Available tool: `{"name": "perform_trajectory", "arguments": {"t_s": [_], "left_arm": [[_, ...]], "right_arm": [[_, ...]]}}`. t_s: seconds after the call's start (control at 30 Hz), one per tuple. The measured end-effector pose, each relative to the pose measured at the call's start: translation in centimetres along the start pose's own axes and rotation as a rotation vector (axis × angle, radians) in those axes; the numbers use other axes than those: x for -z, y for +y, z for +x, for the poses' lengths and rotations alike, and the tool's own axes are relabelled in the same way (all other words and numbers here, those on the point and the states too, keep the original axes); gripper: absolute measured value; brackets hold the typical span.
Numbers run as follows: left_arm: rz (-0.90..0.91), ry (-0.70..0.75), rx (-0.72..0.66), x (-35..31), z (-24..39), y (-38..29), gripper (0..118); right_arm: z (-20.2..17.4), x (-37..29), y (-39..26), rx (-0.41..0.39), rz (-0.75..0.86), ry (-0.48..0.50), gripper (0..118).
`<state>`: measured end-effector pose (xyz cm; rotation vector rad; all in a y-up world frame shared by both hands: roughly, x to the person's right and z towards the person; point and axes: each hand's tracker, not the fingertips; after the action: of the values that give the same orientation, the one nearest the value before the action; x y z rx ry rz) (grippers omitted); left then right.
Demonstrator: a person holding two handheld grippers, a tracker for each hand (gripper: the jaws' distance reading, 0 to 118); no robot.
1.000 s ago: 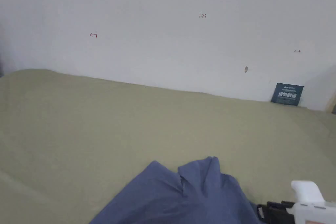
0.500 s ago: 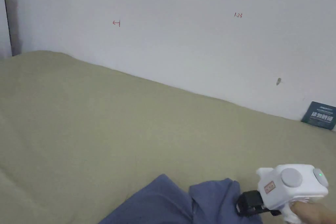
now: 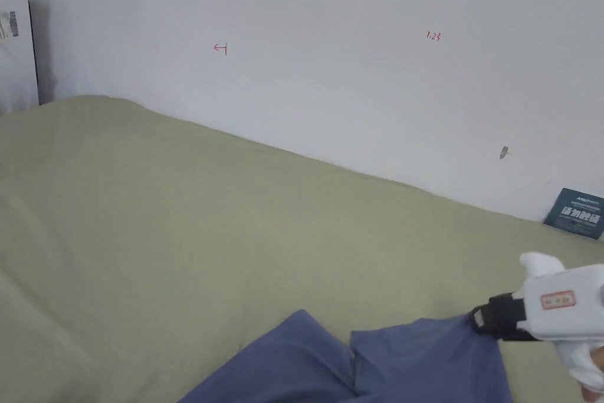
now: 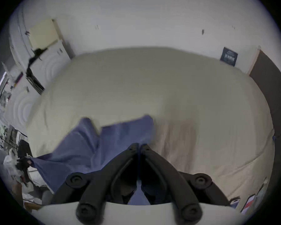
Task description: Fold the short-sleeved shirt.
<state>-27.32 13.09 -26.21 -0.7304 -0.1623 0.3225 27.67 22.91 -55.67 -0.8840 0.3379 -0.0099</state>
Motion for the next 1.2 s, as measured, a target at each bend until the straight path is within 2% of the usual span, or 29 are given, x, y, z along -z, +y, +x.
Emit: {"name": "perform_trajectory", "arguments": {"t_s": [0.07, 0.17, 0.27, 0.37, 0.43, 0.5, 0.57, 0.63, 0.77, 0.93, 1.03, 1.17, 1.2], "left_arm": [[0.047, -0.018, 0.026, -1.0, 0.5, 1.9, 4], [0.102, -0.04, 0.051, -2.3, 1.4, 5.5, 4], [0.18, -0.049, 0.119, -3.2, 2.7, 10.0, 4], [0.197, 0.026, 0.139, -3.2, 4.0, 15.4, 4], [0.219, -0.003, 0.129, -3.7, 6.4, 18.9, 4], [0.262, -0.016, 0.176, -3.7, 7.7, 22.6, 4], [0.28, 0.036, 0.249, -3.3, 8.5, 25.6, 4], [0.31, 0.102, 0.334, -2.7, 9.9, 28.3, 4], [0.33, 0.108, 0.319, -1.4, 11.2, 33.8, 4], [0.366, 0.166, 0.335, 0.6, 11.6, 40.3, 4], [0.401, 0.189, 0.35, 0.1, 14.2, 41.6, 4], [0.441, 0.238, 0.37, -0.1, 16.5, 43.4, 4], [0.446, 0.24, 0.371, -0.1, 16.9, 43.9, 4]], "right_arm": [[-0.3, -3.5, 0.9, -0.017, 0.086, -0.024, 2], [-0.8, -9.1, 2.1, 0.019, 0.212, -0.025, 2], [-0.5, -13.9, 3.9, 0.0, 0.339, -0.068, 2], [0.3, -17.9, 5.8, 0.007, 0.427, -0.084, 2], [-0.1, -20.0, 7.1, 0.008, 0.467, -0.118, 2], [0.2, -21.8, 8.6, -0.021, 0.526, -0.154, 2], [-0.1, -23.0, 10.1, -0.034, 0.544, -0.171, 2], [0.2, -23.4, 11.8, -0.054, 0.566, -0.24, 2], [1.2, -23.4, 15.4, -0.019, 0.634, -0.269, 2], [-0.1, -23.6, 17.8, -0.036, 0.724, -0.337, 2], [-0.5, -23.5, 19.6, -0.021, 0.767, -0.351, 2], [-2.9, -24.5, 21.1, -0.048, 0.824, -0.378, 2], [-0.9, -23.1, 24.7, -0.042, 0.837, -0.378, 2]]}}
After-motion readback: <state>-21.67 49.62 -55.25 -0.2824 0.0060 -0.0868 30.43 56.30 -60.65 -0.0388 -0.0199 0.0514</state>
